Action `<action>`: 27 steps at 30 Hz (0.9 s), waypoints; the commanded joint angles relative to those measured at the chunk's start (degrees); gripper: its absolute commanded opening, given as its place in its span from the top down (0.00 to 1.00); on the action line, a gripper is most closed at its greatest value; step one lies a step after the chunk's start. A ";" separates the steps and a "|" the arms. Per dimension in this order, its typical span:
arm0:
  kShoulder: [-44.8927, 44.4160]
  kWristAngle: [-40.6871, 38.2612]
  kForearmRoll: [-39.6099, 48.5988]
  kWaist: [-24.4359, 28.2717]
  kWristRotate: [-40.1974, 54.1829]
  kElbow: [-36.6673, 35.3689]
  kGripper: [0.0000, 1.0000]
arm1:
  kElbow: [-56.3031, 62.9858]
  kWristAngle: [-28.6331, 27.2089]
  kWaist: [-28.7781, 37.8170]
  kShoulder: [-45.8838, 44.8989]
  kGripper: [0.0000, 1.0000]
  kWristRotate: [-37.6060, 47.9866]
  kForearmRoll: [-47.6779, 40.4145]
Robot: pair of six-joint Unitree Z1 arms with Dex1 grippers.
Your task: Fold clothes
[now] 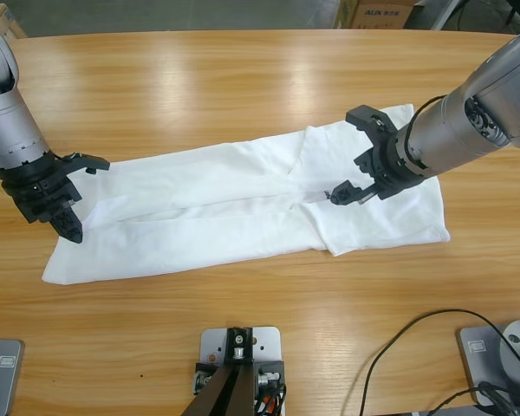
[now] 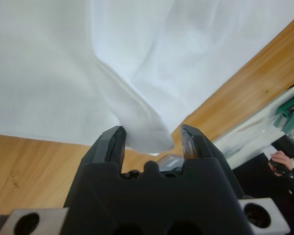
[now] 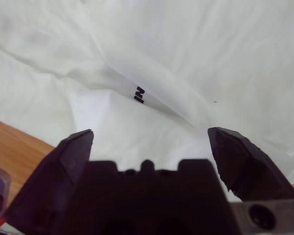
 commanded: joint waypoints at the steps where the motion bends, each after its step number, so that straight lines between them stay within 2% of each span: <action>1: 0.63 1.17 -0.38 0.66 -0.62 0.03 0.55 | 1.58 0.99 -0.15 1.09 0.05 1.12 -0.99; 11: -3.98 1.01 -3.87 4.24 -4.26 0.06 0.55 | 2.11 0.99 0.78 1.03 0.05 1.86 -1.78; 12: -3.98 0.78 -4.10 4.24 -4.36 0.13 0.58 | 2.11 0.99 0.80 1.00 0.05 1.91 -1.80; 13: -3.87 0.23 -4.30 4.24 -4.45 0.24 0.72 | 2.11 0.99 0.87 1.00 0.05 1.91 -1.87; 14: -3.77 -0.72 -4.44 4.24 -4.50 0.36 0.93 | 2.11 0.99 0.87 0.96 0.05 1.93 -1.87; 15: -3.70 -1.59 -4.63 4.24 -4.48 0.50 1.00 | 2.11 0.99 0.87 0.91 0.05 1.98 -1.89; 27: -3.34 -0.45 -6.62 4.24 -3.87 4.32 1.00 | 3.51 1.44 1.03 0.42 0.05 2.08 -3.59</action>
